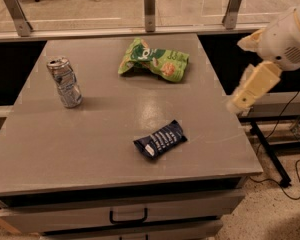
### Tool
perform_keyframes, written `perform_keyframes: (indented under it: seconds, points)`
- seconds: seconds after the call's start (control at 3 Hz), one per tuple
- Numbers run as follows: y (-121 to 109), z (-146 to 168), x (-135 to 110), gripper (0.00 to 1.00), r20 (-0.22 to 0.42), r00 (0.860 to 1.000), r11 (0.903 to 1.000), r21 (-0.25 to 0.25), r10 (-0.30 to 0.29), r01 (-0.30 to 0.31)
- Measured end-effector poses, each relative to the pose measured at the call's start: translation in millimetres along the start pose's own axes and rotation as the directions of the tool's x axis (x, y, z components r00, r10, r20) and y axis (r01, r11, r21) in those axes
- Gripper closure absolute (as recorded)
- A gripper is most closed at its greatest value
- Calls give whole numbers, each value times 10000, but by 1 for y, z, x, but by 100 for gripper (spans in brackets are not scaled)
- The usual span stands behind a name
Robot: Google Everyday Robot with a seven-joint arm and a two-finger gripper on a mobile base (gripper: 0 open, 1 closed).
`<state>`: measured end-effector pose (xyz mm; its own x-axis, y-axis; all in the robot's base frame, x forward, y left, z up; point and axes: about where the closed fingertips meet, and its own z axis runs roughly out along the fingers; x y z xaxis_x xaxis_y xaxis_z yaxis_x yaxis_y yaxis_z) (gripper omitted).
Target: Move green rice chip bag near redbull can
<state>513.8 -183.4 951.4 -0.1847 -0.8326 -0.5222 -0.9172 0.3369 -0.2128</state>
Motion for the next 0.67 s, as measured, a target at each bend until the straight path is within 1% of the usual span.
perform_keyframes:
  seconds: [0.33, 0.67]
  points:
    - [-16, 33, -35, 0, 1448, 9863, 9955, 405, 787, -854]
    - [-45, 58, -66, 0, 2067, 9677, 9768, 1263, 1444, -1727]
